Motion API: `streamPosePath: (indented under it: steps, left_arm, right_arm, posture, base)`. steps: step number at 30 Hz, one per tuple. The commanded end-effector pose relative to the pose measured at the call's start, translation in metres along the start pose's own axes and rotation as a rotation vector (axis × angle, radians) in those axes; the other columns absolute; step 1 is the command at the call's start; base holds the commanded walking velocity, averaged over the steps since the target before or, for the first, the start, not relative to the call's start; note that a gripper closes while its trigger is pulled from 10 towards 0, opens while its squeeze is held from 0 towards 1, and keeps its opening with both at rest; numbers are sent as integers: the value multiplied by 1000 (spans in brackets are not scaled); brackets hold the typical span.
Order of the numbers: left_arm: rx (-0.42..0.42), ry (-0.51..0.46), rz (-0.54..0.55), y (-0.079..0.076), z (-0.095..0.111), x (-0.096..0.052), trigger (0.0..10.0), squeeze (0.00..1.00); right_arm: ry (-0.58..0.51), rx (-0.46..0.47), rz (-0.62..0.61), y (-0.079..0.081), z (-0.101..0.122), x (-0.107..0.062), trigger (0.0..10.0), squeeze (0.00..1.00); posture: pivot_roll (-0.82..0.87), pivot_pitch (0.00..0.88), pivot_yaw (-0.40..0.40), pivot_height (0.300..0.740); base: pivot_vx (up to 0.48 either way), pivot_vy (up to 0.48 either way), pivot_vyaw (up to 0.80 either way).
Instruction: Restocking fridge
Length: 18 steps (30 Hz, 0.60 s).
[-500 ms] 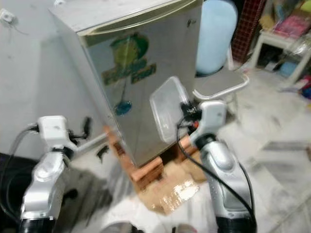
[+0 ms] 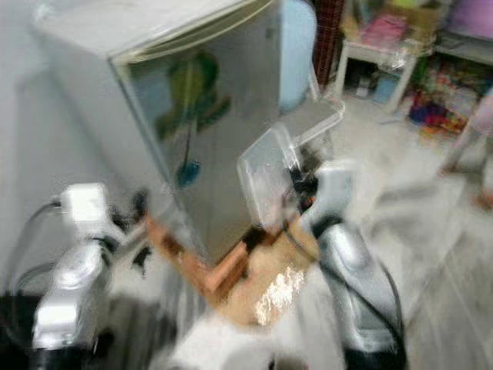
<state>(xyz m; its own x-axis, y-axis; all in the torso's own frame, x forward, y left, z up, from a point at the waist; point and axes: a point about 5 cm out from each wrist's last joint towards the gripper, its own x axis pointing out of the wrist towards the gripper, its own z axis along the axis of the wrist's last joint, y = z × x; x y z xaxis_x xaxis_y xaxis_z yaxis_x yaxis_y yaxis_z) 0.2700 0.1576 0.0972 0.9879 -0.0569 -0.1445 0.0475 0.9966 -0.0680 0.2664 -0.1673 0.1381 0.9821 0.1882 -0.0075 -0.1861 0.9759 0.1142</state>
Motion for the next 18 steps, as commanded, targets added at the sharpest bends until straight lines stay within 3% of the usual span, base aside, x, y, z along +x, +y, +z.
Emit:
streamPosePath:
  steps: [1, 12, 18]
  left_arm:
    - [16, 11, 29, 14, 0, -4, 10000, 0]
    - [14, 31, 27, 22, -5, -9, 10000, 0]
    - [3, 35, 49, 24, -8, -12, 10000, 0]
  right_arm:
    - [-44, 6, 38, 12, 9, 4, 10000, 0]
    - [-22, 15, 18, 12, 3, 0, 10000, 0]
    - [-1, 8, 39, 13, 1, 2, 10000, 0]
  posture:
    - [-45, 0, 63, 740]
    - [-39, 0, 54, 740]
    - [-14, 0, -3, 740]
  base:
    - [0, 0, 0]
    - [0, 0, 0]
    - [0, 0, 0]
